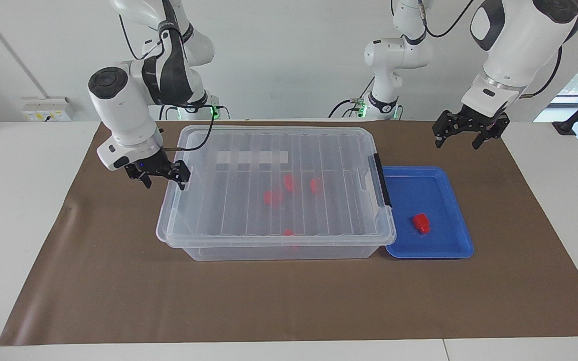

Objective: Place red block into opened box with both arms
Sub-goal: 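Slide the clear lid away from the blue tray with the right gripper, then lower the left gripper onto the red block in the blue tray, then grasp and lift the red block with the left gripper, then carry the red block into the open box and release it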

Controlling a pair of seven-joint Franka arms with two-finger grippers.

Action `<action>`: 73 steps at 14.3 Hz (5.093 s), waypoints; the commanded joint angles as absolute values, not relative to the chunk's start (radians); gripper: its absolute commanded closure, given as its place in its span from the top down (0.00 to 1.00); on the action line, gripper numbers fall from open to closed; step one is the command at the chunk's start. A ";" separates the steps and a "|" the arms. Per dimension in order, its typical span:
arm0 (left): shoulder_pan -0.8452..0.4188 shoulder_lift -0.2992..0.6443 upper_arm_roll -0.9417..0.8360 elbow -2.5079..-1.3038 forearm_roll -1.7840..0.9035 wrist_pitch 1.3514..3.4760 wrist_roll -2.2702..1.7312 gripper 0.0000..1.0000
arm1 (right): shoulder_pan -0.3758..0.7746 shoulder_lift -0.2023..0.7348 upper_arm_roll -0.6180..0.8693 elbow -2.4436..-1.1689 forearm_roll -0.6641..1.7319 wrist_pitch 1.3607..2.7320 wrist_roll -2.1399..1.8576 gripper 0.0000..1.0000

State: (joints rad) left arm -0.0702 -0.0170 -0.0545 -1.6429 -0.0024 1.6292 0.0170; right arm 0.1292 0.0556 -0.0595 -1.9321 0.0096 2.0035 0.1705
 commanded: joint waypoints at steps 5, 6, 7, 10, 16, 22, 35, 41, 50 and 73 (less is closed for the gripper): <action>-0.072 -0.046 -0.058 -1.674 -0.017 1.640 0.015 1.00 | 0.037 0.006 -0.054 -2.014 0.018 2.049 -0.016 1.00; -0.072 -0.046 -0.057 -1.674 -0.017 1.650 0.017 1.00 | 0.026 0.006 -0.054 -2.014 0.018 2.051 -0.043 1.00; -0.072 -0.046 -0.057 -1.677 -0.017 1.666 0.018 1.00 | 0.015 0.006 -0.055 -2.011 0.018 2.051 -0.064 1.00; -0.064 -0.046 -0.058 -1.722 -0.017 1.733 0.023 1.00 | -0.008 0.009 -0.063 -2.008 0.018 2.054 -0.126 1.00; -0.067 -0.029 -0.058 -1.923 -0.017 2.011 0.026 1.00 | -0.083 0.015 -0.093 -1.996 0.017 2.059 -0.297 1.00; -0.074 0.107 -0.057 -2.017 -0.017 2.244 0.002 0.99 | -0.083 0.020 -0.175 -1.979 0.018 2.057 -0.423 1.00; -0.057 0.245 -0.054 -2.111 -0.015 2.453 -0.172 0.99 | -0.087 0.025 -0.255 -1.970 0.017 2.072 -0.555 1.00; -0.055 0.259 -0.054 -2.114 -0.015 2.502 -0.173 0.38 | -0.086 0.025 -0.285 -1.970 0.015 2.085 -0.589 1.00; -0.072 0.111 -0.055 -2.054 -0.002 2.300 -0.166 0.00 | -0.029 0.074 -0.268 -1.789 0.020 1.881 -0.471 1.00; -0.509 0.320 -0.066 -1.876 0.080 2.302 -0.535 0.00 | 0.092 -0.048 -0.169 -1.700 0.015 1.615 -0.101 1.00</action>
